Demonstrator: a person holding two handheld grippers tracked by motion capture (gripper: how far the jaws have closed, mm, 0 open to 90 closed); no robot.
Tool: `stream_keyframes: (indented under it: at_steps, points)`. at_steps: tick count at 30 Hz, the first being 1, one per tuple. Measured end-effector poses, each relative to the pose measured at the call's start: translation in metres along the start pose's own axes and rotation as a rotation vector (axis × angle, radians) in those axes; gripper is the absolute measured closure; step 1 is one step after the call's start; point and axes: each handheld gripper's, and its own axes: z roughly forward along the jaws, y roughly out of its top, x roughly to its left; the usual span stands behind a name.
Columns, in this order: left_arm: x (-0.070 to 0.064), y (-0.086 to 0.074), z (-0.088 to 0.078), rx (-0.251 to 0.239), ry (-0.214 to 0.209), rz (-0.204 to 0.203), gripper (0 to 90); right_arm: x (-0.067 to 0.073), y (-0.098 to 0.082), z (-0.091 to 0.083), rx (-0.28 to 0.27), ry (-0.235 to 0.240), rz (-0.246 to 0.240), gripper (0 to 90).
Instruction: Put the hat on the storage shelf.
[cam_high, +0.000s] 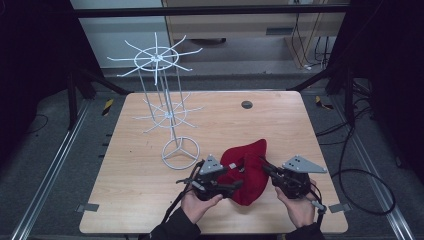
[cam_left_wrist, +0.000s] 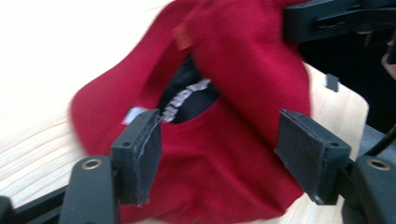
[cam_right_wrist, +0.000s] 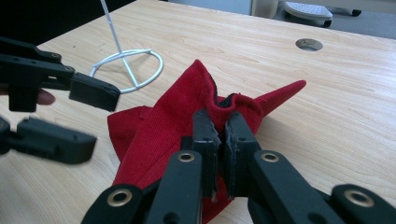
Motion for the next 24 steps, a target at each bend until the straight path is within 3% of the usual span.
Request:
stream_keyframes:
  at_steps: [4, 10, 13, 14, 15, 18, 20, 24]
  points:
    - [-0.012, 0.007, 0.012, -0.003, -0.023, 0.003, 26.0, 0.0, 0.0, 0.0, 0.001, 0.003, 0.0, 85.3]
    - [-0.024, 0.011, 0.032, 0.039, -0.031, 0.023, 25.7, 0.002, 0.001, 0.001, -0.002, 0.013, -0.002, 85.3]
    - [-0.024, 0.01, 0.036, 0.041, -0.031, 0.016, 42.6, 0.002, 0.001, 0.001, -0.002, 0.017, -0.003, 85.3]
    - [-0.024, 0.009, 0.037, 0.042, -0.035, 0.004, 42.6, 0.002, 0.001, 0.001, 0.0, 0.016, -0.005, 85.2]
    - [-0.023, 0.008, 0.037, 0.052, -0.056, -0.014, 60.7, 0.001, 0.001, 0.001, 0.0, 0.02, -0.001, 85.1]
    - [-0.022, 0.009, 0.035, 0.059, -0.059, -0.022, 77.6, 0.0, 0.0, 0.002, 0.003, 0.029, 0.009, 84.7]
    - [-0.022, 0.01, 0.033, 0.054, -0.063, -0.022, 86.0, -0.001, -0.001, 0.002, 0.0, 0.035, 0.011, 83.7]
    - [-0.021, 0.012, 0.028, 0.038, -0.055, -0.01, 88.0, -0.003, -0.001, 0.001, -0.014, 0.061, 0.028, 78.0]
